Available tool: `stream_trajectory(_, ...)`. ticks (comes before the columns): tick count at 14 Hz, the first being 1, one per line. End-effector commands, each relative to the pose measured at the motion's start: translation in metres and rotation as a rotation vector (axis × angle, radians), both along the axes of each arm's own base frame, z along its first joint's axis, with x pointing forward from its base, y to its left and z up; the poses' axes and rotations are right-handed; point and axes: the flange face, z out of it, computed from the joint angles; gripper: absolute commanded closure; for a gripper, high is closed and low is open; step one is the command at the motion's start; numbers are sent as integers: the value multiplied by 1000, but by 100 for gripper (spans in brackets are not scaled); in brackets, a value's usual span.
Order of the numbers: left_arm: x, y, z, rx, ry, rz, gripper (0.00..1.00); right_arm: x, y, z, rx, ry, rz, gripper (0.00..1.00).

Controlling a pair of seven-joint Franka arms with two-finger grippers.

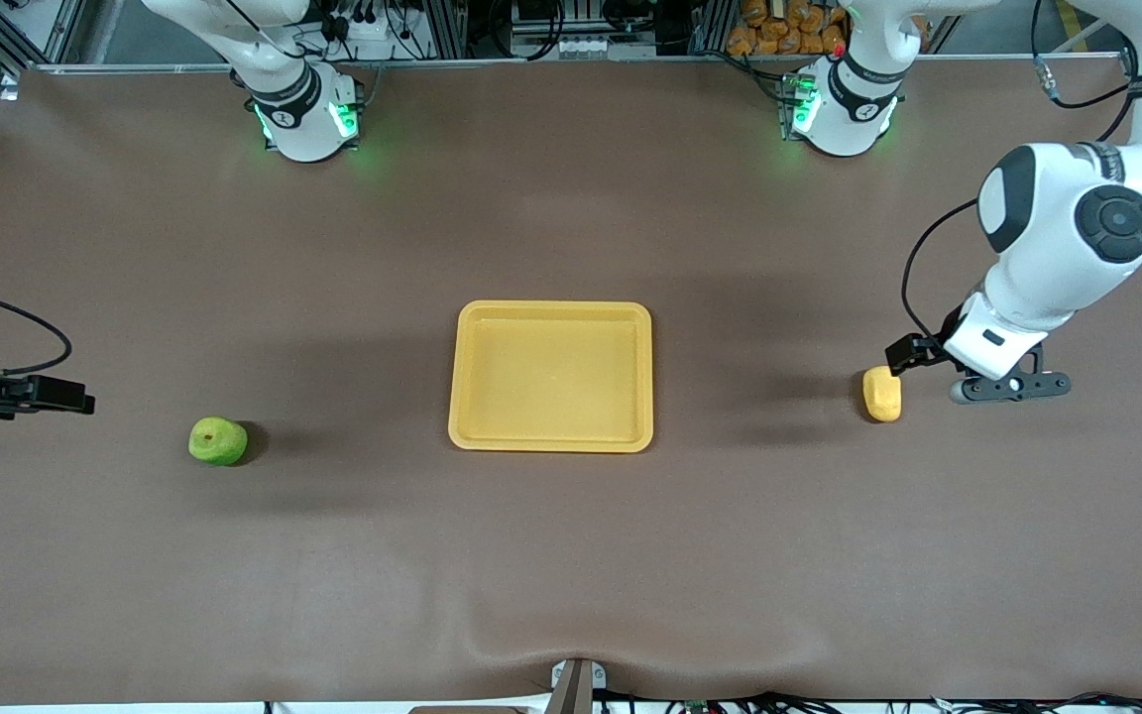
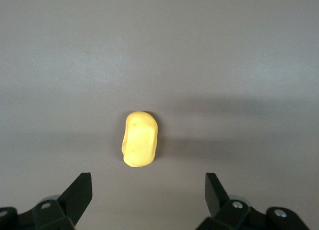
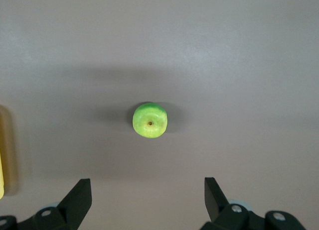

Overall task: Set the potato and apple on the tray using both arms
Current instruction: 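Reach the right gripper to the apple while the left gripper reaches the potato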

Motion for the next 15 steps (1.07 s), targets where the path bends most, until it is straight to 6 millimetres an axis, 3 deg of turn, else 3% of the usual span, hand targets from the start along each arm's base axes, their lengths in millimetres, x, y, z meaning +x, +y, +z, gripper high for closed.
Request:
stream_trajectory(1, 5, 16, -21, 9, -17, -24, 0, -4, -2, -18, -8, -5, 9, 0)
stream_trajectory(3, 8, 36, -40, 7, -8, -9, 0, -10, 0, -34, -5, -20, 4, 0)
stream_trajectory(4, 9, 37, -46, 6, -7, -12, 0, -14, -1, -48, 4, -23, -6, 0)
stream_trajectory(9, 3, 33, -84, -5, -23, -18, 0, -17, -1, -110, 1, -91, -17, 0)
stream_trajectory(12, 1, 30, -109, -10, -34, -26, 0, -21, 0, -130, -1, -87, -67, 0)
stream_trajectory(14, 0, 25, -121, -9, -15, -74, 0, -28, 8, -159, -5, -108, -94, 0)
stream_trajectory(15, 0, 26, -126, -9, -7, -88, 0, -28, 14, -163, -6, -121, -110, 0)
